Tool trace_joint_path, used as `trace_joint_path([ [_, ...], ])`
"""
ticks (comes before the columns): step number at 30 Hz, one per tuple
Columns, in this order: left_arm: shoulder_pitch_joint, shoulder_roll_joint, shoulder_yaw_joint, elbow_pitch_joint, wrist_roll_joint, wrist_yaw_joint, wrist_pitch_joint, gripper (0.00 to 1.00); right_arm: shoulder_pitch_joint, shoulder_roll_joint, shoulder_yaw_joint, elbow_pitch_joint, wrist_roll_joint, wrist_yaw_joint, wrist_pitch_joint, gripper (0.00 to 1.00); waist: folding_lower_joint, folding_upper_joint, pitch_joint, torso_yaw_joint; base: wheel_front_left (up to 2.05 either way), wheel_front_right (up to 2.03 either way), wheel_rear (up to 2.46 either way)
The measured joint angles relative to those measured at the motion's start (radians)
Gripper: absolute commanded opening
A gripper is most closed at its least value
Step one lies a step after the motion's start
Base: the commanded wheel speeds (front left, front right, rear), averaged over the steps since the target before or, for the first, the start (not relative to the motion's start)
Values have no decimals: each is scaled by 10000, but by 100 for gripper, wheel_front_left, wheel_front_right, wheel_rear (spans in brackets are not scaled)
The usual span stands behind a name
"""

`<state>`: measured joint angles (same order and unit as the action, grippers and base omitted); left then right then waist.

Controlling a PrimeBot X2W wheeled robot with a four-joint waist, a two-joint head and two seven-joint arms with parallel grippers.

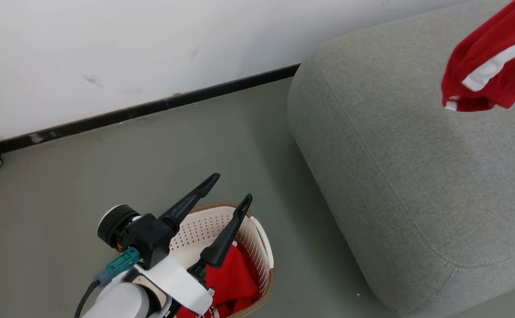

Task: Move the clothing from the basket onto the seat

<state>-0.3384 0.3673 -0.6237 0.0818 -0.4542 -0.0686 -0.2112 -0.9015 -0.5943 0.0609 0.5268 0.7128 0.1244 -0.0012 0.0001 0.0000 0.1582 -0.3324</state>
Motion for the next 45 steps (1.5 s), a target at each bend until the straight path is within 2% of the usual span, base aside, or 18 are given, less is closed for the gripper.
trace_joint_path([
  [15, -402, 173, 105, -792, 270, 259, 372, 100, -753, -477, -965, 1933, -573, 0, 173, 0, 0, 0, 968, 420, 0, 0, 0],
  [18, -516, 196, 107, -951, 318, 332, 454, 100, -1073, -702, -1085, 2096, -928, 0, 54, 0, 0, 0, 1171, 510, 0, 0, 0],
  [23, -718, 301, 105, -1206, 447, 334, 616, 100, -1576, -819, -1450, 2282, -892, 0, -224, 0, 0, 0, 1501, 643, 0, 0, 0],
  [27, -801, 286, 107, -1394, 466, 336, 619, 100, -1435, -466, -1423, 2713, -880, 0, -362, 0, 0, 0, 1756, 731, 0, 0, 0],
  [33, -906, 272, 71, -1546, 579, 422, 717, 100, -187, 556, -1553, 3735, -608, 0, -782, 0, 0, 0, 2115, 846, 0, 0, 0],
  [40, -1016, 249, 25, -1620, 708, 424, 790, 100, 1094, 1110, -1988, 4911, -330, 0, -1317, 0, 0, 0, 2445, 992, 0, 0, 0],
  [45, -1137, 249, -15, -1611, 802, 424, 788, 100, 1523, 1406, -2086, 5237, -255, 0, -1628, 0, 0, 0, 2603, 1103, 0, 0, 0],
])
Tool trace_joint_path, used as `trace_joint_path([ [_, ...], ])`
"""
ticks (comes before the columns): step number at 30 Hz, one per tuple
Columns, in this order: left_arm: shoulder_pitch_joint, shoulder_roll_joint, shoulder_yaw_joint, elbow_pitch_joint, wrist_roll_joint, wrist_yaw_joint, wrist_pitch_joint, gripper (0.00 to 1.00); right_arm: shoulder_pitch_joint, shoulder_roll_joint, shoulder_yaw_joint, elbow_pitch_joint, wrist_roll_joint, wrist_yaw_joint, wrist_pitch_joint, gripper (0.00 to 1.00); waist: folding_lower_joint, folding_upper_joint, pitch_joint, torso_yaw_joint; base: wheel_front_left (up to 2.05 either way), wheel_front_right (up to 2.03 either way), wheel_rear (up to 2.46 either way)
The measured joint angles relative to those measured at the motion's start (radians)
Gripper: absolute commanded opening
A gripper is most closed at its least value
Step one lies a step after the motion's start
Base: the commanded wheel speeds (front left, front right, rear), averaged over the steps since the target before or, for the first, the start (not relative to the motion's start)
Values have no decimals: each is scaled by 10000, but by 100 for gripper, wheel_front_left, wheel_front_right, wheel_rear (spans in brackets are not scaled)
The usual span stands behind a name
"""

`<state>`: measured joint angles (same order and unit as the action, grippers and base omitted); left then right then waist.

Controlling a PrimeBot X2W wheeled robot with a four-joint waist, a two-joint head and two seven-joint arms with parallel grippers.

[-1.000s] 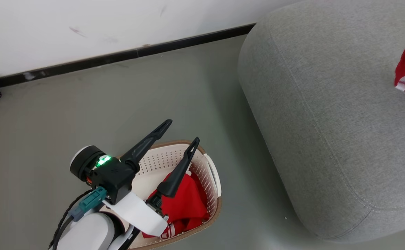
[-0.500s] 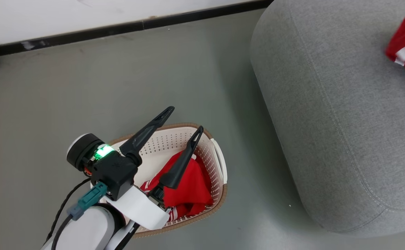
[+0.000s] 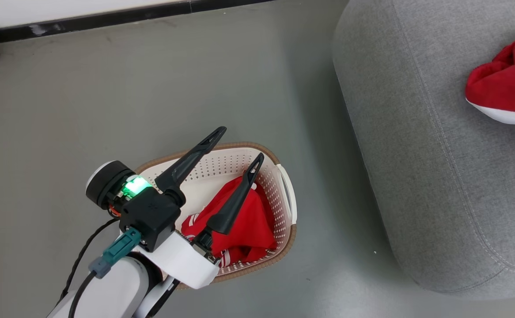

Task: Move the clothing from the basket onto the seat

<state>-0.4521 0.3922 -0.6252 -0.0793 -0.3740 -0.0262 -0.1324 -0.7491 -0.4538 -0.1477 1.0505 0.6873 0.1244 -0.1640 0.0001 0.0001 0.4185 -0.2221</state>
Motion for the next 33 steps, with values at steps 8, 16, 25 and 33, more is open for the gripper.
trace_joint_path([
  [8, -25, -4, 36, 207, -2, 17, -73, 100, 116, 307, 261, 63, -44, 0, -339, 0, 0, 0, 73, 21, 0, 0, 0],
  [16, -22, 4, 38, 449, -6, 84, -178, 100, 359, 341, 656, 52, -270, 0, -443, 100, 0, 0, -35, -75, 0, 0, 0],
  [25, 17, -61, 40, 752, -35, 84, -456, 100, 745, 207, 917, -140, -539, 2, -594, 100, 0, 0, -337, -206, 0, 0, 0],
  [33, 343, -132, 173, 1095, -221, 86, -708, 100, 1458, 165, 965, -518, -529, 2, -740, 100, 0, 0, -751, -362, 0, 0, 0],
])
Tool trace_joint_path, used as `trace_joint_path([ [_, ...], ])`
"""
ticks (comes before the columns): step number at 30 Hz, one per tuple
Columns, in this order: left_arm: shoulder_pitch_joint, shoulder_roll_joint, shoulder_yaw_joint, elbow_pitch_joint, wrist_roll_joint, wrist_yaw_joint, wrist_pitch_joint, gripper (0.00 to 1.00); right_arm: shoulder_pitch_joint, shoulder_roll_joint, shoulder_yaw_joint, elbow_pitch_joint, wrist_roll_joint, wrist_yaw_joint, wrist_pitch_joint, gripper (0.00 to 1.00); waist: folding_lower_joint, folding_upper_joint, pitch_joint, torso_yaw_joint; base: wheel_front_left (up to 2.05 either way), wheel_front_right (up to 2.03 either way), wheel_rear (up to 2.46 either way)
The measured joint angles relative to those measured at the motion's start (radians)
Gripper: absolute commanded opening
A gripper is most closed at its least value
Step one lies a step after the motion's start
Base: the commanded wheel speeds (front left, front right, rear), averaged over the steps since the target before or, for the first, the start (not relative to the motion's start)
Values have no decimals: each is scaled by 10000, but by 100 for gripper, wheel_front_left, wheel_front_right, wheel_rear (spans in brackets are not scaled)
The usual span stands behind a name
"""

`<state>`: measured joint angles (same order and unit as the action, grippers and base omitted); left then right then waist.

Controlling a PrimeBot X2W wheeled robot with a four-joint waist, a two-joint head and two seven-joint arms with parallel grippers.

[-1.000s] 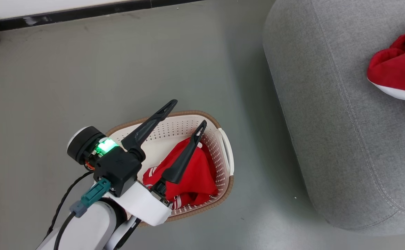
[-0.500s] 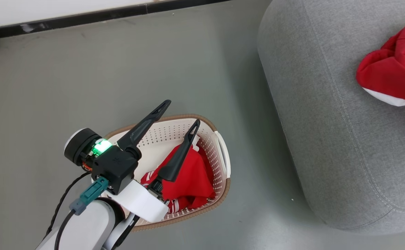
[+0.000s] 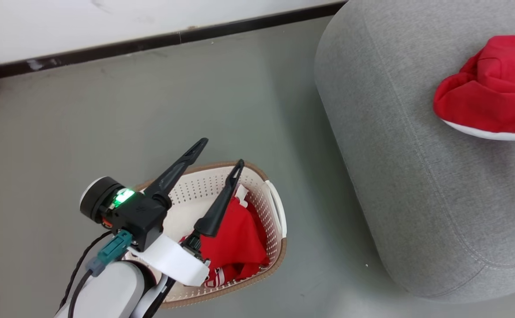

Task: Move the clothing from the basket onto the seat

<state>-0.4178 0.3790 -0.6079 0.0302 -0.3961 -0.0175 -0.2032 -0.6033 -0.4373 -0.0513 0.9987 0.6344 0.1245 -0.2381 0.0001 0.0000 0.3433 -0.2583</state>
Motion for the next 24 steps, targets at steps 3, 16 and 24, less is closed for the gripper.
trace_joint_path([
  [3, 88, 10, 65, 115, -73, 0, -71, 100, 280, -8, 102, -211, -12, 0, -10, 100, 0, 0, -184, -65, 0, 0, 0],
  [16, 834, 25, 602, 454, -347, 276, -330, 100, 979, 391, 1315, -1271, -263, 0, -21, 100, 0, 0, -1152, -249, 0, 0, 0],
  [24, 1526, 4, 949, 606, -548, 619, -362, 100, 1005, 579, 1975, -2004, -535, 0, 0, 100, 0, 0, -1683, -155, 0, 0, 0],
])
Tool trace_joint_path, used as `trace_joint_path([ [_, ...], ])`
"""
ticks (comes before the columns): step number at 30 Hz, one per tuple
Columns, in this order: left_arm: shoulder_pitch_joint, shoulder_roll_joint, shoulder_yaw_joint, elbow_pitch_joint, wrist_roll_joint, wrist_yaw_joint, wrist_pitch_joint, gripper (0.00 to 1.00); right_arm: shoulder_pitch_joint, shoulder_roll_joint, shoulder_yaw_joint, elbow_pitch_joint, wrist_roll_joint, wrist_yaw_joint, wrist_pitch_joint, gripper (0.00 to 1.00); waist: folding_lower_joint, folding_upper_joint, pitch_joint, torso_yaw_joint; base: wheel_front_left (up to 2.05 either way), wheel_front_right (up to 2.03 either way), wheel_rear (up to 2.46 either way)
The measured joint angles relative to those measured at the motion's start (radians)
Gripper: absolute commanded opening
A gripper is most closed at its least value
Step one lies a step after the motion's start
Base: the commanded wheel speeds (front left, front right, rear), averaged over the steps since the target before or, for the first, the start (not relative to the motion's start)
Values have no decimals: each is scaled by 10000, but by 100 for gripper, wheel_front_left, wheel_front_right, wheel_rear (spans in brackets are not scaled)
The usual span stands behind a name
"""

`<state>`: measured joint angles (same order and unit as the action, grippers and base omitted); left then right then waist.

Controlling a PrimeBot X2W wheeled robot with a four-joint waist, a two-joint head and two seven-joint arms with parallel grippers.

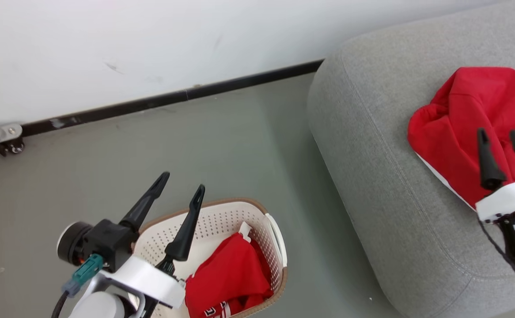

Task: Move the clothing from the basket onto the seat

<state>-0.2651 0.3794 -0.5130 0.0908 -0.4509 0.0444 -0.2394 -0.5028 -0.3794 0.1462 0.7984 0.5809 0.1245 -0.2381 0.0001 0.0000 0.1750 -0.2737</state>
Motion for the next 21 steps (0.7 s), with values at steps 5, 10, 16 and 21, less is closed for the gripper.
trace_joint_path([
  [5, 482, -38, 278, 98, -232, 176, -77, 100, 10, 71, 495, -378, -472, 0, -2, 100, 0, 0, -357, 166, 0, 0, 0],
  [10, 911, -107, 527, 146, -341, 378, -77, 100, 8, 301, 905, -819, -848, 0, -6, 100, 0, 0, -682, 402, 0, 0, 0],
  [16, 1335, -144, 817, 150, -397, 602, -81, 100, 8, 552, 1223, -1233, -1195, 0, -8, 100, 0, 0, -1018, 756, 0, 0, 0],
  [21, 1584, -228, 1103, 90, -397, 784, -88, 100, 10, 742, 1323, -1484, -1565, 0, -8, 100, 0, 0, -1253, 1088, 0, 0, 0],
])
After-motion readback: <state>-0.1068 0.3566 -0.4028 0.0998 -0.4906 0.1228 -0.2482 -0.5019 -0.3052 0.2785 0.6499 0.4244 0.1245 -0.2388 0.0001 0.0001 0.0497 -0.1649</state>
